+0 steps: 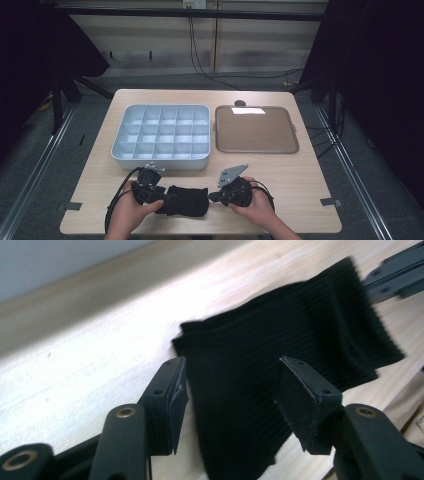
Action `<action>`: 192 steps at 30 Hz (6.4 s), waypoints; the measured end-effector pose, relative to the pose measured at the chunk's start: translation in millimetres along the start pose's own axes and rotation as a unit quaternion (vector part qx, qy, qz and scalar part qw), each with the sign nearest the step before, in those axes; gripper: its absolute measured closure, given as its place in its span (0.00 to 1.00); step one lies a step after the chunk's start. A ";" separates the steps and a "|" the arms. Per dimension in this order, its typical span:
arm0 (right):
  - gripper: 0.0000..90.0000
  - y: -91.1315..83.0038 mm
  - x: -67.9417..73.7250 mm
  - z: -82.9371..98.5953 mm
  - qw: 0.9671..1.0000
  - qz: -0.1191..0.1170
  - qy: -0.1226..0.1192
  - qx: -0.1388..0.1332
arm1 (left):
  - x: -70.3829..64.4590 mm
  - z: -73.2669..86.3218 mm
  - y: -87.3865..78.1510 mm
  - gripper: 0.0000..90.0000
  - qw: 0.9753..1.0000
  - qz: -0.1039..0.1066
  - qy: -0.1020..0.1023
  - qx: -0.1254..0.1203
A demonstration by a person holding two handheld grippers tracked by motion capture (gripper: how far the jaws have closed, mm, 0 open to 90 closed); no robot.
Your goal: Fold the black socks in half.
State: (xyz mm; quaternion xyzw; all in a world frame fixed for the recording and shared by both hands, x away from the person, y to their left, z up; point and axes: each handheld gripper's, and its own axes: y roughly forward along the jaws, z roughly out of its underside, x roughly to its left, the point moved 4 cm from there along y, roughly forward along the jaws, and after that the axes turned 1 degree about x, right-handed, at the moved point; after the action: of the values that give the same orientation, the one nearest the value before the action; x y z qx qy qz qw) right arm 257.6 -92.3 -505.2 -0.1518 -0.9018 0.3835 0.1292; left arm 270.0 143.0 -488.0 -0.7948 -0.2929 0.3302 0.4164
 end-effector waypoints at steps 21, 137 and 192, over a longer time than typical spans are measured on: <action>0.98 8.4 9.7 -20.2 1.000 -0.015 -0.018 -0.016 | 5.1 14.7 11.9 0.73 0.999 -0.018 -0.015 0.032; 1.00 40.6 29.3 -21.2 0.999 -0.026 -0.036 0.012 | -44.6 -15.8 0.8 0.91 0.997 0.066 0.024 -0.007; 1.00 12.6 7.6 3.4 1.000 -0.008 -0.010 0.021 | -56.4 -28.6 9.2 0.91 0.996 0.080 0.041 -0.014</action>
State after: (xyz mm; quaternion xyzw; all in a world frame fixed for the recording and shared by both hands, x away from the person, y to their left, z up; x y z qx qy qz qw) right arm 251.6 -83.4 -515.8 -0.1378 -0.8958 0.4032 0.1265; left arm 259.3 83.3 -467.5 -0.8343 -0.2156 0.3254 0.3893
